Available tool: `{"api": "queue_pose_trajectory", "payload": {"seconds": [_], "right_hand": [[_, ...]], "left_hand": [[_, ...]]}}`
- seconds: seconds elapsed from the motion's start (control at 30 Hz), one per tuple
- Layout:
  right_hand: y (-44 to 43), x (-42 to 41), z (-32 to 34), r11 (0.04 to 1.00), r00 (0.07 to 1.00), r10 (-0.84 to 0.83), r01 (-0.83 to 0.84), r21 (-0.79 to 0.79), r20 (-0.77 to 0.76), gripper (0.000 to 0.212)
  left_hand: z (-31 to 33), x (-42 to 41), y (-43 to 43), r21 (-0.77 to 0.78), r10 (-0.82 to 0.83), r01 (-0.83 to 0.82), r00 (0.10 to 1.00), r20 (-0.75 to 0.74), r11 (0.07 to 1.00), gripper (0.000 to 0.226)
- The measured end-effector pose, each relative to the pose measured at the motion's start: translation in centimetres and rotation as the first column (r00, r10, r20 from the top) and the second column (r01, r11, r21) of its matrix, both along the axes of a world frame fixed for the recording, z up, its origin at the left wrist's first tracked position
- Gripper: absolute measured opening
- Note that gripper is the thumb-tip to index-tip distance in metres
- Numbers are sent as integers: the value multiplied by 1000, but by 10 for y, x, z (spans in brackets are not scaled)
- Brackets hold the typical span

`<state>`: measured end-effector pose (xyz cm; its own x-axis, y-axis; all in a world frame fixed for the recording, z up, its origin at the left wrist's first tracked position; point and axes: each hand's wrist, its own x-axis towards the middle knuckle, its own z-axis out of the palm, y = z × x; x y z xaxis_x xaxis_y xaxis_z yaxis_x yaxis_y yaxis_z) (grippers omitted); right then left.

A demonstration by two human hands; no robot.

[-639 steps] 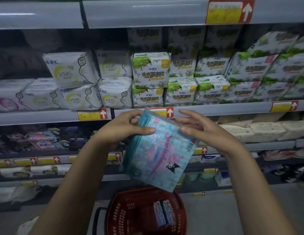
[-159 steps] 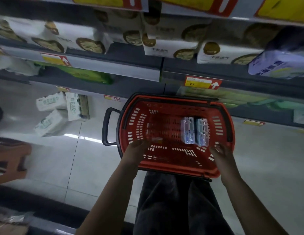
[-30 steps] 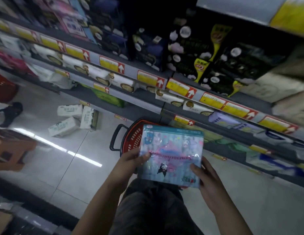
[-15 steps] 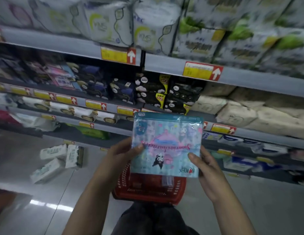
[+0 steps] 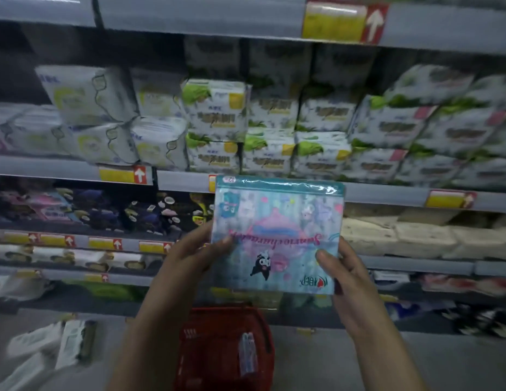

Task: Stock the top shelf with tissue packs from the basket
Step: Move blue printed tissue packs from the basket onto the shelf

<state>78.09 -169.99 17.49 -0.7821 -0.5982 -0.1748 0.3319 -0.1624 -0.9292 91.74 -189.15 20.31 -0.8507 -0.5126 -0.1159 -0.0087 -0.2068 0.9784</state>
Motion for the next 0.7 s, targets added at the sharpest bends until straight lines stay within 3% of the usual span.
{"api": "queue_pose_trajectory", "payload": {"seconds": [0.17,0.3,0.7], "right_hand": [[40,-24,19,996,994,-84,85,17,-72,108],[56,-28,32,990,983,-141,139,-25,-117,92],[59,-40,66,969,961,-229,209,-133,-156,94]], "left_hand": [[6,-26,36,-18,-39,38,996,-84,999,35],[10,-40,51,-12,-81,80,993,-91,997,50],[52,-65,53,1,-106,108,979,-175,994,74]]}}
